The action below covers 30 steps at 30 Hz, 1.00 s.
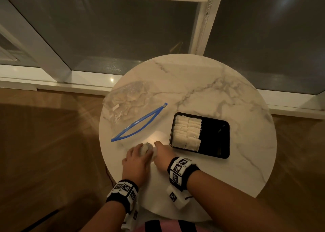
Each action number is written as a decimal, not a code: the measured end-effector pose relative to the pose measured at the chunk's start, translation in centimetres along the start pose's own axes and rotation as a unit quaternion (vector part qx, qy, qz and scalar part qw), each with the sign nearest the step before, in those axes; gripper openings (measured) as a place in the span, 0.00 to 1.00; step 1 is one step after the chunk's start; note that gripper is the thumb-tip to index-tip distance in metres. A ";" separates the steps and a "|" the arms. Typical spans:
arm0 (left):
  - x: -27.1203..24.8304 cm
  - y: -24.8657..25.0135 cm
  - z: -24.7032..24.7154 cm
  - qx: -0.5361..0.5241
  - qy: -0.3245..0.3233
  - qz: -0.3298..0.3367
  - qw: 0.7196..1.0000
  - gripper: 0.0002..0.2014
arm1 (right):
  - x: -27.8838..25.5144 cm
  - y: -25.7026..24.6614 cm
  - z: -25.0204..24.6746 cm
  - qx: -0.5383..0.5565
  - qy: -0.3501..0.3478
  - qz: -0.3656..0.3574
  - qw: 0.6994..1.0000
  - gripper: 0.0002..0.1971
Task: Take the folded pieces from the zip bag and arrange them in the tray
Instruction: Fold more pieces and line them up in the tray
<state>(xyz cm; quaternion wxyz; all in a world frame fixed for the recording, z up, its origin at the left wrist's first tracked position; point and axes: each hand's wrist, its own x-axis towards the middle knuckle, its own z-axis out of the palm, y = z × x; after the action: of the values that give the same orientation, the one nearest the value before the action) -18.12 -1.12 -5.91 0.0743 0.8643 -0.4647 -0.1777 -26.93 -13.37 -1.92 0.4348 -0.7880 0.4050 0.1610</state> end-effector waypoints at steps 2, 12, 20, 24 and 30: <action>0.2 -0.2 -0.1 -0.002 -0.012 0.004 1.000 0.21 | 0.7 -0.3 0.7 -0.001 0.014 0.022 1.000 0.19; 0.5 -1.6 -1.0 -0.044 -0.039 0.028 0.998 0.25 | 1.7 -0.9 2.5 -0.017 0.046 0.068 0.996 0.20; 1.1 -1.1 -2.3 -0.082 -0.080 0.029 0.993 0.27 | 1.5 -1.3 3.2 0.011 0.070 0.093 0.993 0.18; 1.4 -1.4 -2.5 -0.082 -0.092 0.034 0.992 0.27 | 1.7 -1.1 3.2 -0.035 0.043 0.112 0.992 0.16; 2.2 -2.1 -2.7 -0.114 -0.104 0.039 0.987 0.25 | 2.0 -0.9 2.4 -0.005 0.028 0.120 0.992 0.17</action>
<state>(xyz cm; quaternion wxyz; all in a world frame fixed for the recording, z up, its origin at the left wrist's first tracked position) -14.34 -1.86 -4.59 0.1307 0.8081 -0.4801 -0.3153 -24.74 -12.19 -4.00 0.3966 -0.7401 0.5079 0.1924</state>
